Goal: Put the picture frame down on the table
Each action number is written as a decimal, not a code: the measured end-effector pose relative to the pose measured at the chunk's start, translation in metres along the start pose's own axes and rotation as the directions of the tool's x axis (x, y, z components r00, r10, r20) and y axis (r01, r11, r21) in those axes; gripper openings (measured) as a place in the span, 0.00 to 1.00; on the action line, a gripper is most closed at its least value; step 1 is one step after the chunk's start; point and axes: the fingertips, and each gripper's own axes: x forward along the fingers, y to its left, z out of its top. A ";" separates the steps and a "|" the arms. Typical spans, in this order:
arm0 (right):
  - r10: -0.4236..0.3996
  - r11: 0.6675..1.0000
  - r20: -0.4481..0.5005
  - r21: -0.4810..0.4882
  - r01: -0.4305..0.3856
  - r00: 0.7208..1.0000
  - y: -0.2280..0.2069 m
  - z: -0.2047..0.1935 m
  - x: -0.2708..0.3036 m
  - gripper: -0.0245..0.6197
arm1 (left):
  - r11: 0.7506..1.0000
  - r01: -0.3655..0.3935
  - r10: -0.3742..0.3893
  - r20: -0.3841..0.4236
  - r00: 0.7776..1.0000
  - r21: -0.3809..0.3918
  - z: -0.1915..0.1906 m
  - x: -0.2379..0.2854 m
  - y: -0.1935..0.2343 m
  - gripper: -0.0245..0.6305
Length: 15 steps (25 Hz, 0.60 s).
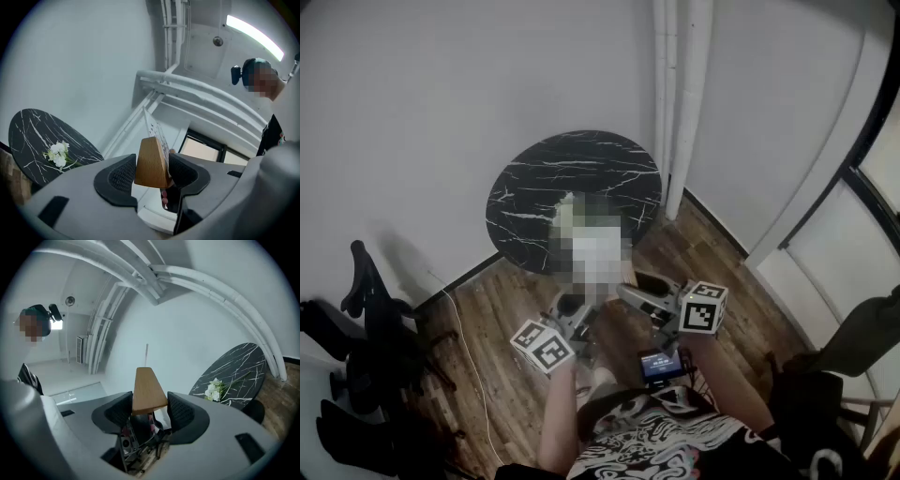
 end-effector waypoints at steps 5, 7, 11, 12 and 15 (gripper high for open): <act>-0.012 1.000 -0.012 -0.012 0.012 1.000 -0.001 -0.001 0.002 0.39 | 1.000 -0.005 0.005 -0.014 1.000 0.006 0.000 0.001 0.003 0.37; -0.012 1.000 -0.012 -0.006 0.012 1.000 -0.001 -0.001 0.002 0.39 | 1.000 -0.006 0.006 -0.016 1.000 0.009 0.000 0.001 0.003 0.37; -0.017 1.000 -0.015 -0.006 0.017 1.000 -0.002 -0.001 0.001 0.39 | 1.000 -0.005 0.006 -0.025 1.000 0.015 0.000 0.002 0.002 0.37; -0.018 1.000 -0.016 -0.007 0.018 1.000 -0.001 -0.001 0.001 0.39 | 1.000 -0.005 0.005 -0.026 1.000 0.013 -0.001 0.002 0.002 0.37; -0.026 1.000 -0.017 -0.010 0.026 1.000 0.000 -0.001 0.000 0.39 | 1.000 -0.006 0.006 -0.022 1.000 0.002 -0.002 0.001 0.001 0.37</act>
